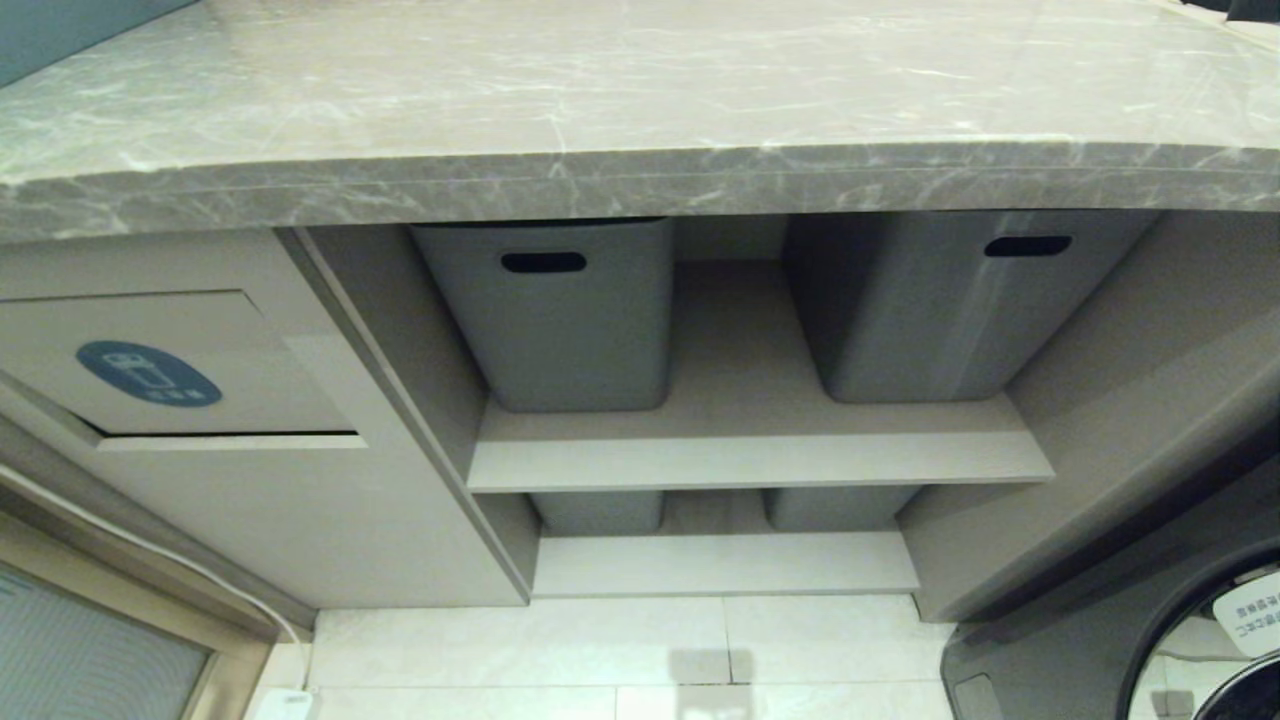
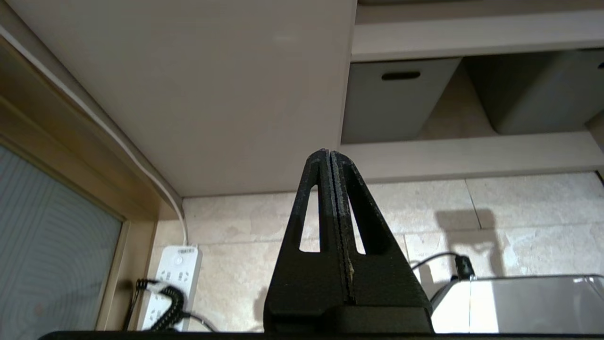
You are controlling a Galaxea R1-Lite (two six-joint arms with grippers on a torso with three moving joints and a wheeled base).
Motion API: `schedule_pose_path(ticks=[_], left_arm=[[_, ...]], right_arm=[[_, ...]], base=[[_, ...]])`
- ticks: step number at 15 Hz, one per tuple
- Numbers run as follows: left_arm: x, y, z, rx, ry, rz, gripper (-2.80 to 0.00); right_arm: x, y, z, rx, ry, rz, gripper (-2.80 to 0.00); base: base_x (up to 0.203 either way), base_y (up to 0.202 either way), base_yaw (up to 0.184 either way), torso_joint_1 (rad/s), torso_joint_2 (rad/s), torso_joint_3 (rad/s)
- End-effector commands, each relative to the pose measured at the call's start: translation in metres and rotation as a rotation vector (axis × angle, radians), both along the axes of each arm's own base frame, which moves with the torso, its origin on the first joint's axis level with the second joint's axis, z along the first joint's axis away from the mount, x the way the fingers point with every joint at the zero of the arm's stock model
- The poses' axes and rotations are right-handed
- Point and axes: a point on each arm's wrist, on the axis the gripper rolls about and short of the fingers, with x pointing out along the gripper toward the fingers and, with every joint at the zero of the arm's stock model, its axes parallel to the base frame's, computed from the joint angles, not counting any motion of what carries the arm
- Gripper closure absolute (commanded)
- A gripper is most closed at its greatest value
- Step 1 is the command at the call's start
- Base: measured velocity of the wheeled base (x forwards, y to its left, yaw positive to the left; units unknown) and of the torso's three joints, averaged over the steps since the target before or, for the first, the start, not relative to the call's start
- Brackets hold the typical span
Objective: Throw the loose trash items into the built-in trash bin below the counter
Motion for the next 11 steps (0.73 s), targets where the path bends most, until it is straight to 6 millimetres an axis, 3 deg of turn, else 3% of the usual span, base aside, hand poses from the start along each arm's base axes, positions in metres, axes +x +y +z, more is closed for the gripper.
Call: schedule_pose_path(ticks=[1, 11], left_arm=[[0.0010, 0.0000, -0.0030, 0.000, -0.007, 0.001, 0.00], [0.0010, 0.0004, -0.0024, -0.080, -0.012, 0.019, 0.00]], right_arm=[[0.0000, 0.0000, 0.0000, -0.001, 0.000, 0.001, 0.00], [0.0000, 0.0000, 0.0000, 0.001, 0.000, -0.001, 0.00]], base=[[0.000, 0.000, 0.000, 0.000, 0.00, 0.000], [0.000, 0.000, 0.000, 0.000, 0.00, 0.000]])
